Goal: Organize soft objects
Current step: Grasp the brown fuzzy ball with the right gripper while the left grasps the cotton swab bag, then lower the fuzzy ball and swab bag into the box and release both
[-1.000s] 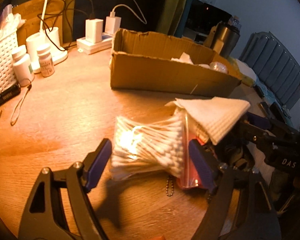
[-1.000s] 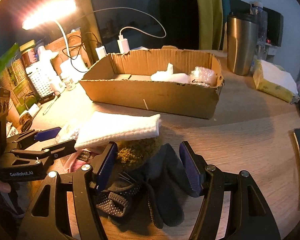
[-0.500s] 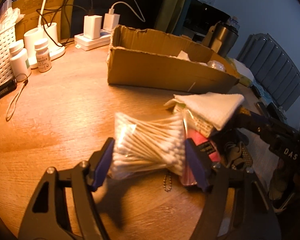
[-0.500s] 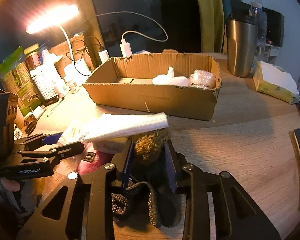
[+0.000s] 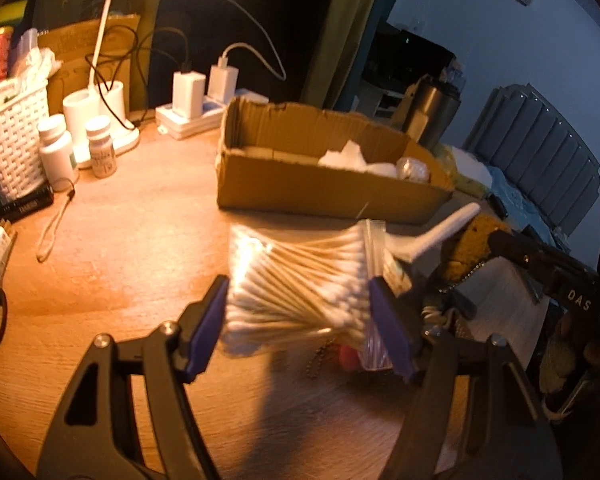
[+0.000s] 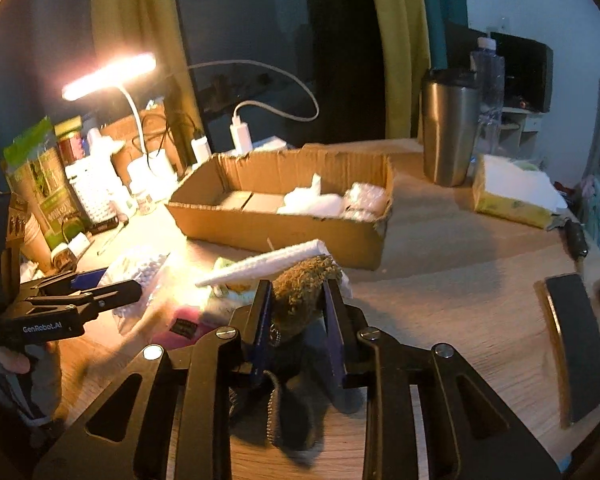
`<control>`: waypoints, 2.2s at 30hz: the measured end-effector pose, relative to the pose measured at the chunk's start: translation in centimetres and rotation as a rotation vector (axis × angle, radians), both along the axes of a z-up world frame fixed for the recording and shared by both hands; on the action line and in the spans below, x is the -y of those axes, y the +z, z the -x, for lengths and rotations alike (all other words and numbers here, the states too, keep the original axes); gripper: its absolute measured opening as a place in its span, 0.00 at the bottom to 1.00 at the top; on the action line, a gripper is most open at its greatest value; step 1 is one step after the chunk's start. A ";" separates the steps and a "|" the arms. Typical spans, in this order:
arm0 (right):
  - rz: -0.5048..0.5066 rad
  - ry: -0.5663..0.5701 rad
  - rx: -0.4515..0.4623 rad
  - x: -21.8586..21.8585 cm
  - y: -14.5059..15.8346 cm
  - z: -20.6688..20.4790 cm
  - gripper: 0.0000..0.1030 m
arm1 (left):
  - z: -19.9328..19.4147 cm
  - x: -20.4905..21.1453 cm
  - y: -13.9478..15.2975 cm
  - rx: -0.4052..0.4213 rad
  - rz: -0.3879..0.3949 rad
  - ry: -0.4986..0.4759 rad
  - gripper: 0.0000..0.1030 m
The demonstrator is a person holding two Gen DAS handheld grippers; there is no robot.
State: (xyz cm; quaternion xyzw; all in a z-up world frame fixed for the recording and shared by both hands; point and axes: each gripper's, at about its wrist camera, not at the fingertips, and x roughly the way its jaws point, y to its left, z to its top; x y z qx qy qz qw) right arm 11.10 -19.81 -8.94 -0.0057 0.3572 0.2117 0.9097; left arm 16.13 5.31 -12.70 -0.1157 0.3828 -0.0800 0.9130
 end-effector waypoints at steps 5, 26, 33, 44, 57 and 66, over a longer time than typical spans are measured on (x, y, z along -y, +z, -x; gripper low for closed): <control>-0.018 -0.019 0.024 1.2 0.8 0.0 0.26 | 0.1 0.5 1.2 0.023 -0.007 -0.004 0.69; -0.070 -0.049 0.121 4.2 4.5 -1.3 0.26 | -2.4 2.2 6.3 0.130 -0.059 -0.006 0.69; -0.079 -0.024 0.155 2.8 5.9 -3.3 0.26 | -4.1 1.8 7.4 0.162 -0.079 0.008 0.69; -0.079 0.034 0.162 -1.1 6.2 -6.3 0.26 | -7.1 0.3 7.7 0.201 -0.133 0.039 0.69; -0.083 0.094 0.109 -5.3 4.3 -9.6 0.26 | -10.7 -1.0 4.4 0.149 -0.123 0.037 0.69; -0.082 0.143 0.023 -8.2 0.9 -12.0 0.26 | -13.1 -1.3 1.6 0.071 -0.108 0.021 0.69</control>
